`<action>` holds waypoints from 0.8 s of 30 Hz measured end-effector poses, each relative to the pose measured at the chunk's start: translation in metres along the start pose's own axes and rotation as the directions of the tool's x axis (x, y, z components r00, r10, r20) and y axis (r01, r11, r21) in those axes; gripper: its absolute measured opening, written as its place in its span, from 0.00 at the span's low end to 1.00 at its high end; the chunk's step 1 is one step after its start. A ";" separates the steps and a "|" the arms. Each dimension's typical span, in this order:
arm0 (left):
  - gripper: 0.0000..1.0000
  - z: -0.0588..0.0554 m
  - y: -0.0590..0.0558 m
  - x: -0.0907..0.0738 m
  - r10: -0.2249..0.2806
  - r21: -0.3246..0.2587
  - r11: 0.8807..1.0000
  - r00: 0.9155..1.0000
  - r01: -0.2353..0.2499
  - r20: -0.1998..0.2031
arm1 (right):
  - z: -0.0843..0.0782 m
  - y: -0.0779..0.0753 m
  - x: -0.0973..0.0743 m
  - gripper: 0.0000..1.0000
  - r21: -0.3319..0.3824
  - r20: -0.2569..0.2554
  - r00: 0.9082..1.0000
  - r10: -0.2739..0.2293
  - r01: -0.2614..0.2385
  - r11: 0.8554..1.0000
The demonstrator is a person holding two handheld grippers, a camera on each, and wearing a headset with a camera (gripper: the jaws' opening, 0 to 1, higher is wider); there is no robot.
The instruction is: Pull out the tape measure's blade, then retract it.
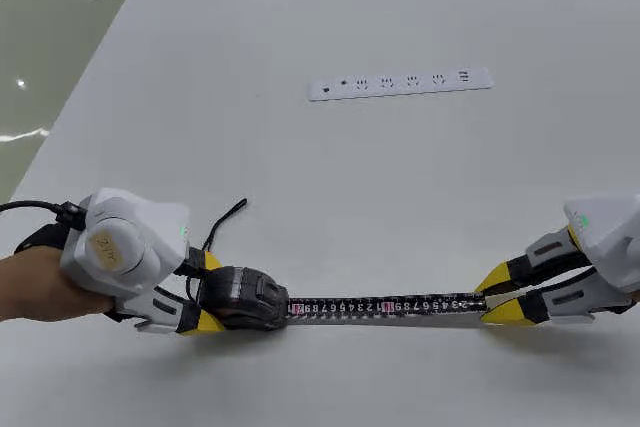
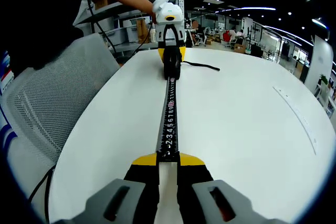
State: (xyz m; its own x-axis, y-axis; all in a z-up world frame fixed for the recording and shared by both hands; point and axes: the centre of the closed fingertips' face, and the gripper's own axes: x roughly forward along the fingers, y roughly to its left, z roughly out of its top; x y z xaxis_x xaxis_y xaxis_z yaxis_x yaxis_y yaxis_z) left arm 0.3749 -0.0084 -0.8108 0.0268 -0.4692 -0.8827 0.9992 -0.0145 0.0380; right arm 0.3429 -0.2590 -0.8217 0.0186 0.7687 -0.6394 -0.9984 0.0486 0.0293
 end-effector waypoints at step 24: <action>0.26 -0.002 0.000 0.001 -0.001 -0.002 1.000 1.000 0.001 -0.008 | -0.008 0.001 -0.009 0.10 0.009 -0.009 1.000 0.002 -0.002 1.000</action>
State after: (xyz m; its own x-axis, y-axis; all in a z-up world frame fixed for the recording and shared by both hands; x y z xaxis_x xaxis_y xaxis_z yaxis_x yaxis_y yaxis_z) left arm 0.3754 -0.0074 -0.8125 0.0257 -0.4623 -0.8864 0.9993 -0.0137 0.0361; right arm 0.3417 -0.2707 -0.8219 0.0161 0.7629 -0.6463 -0.9979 0.0531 0.0378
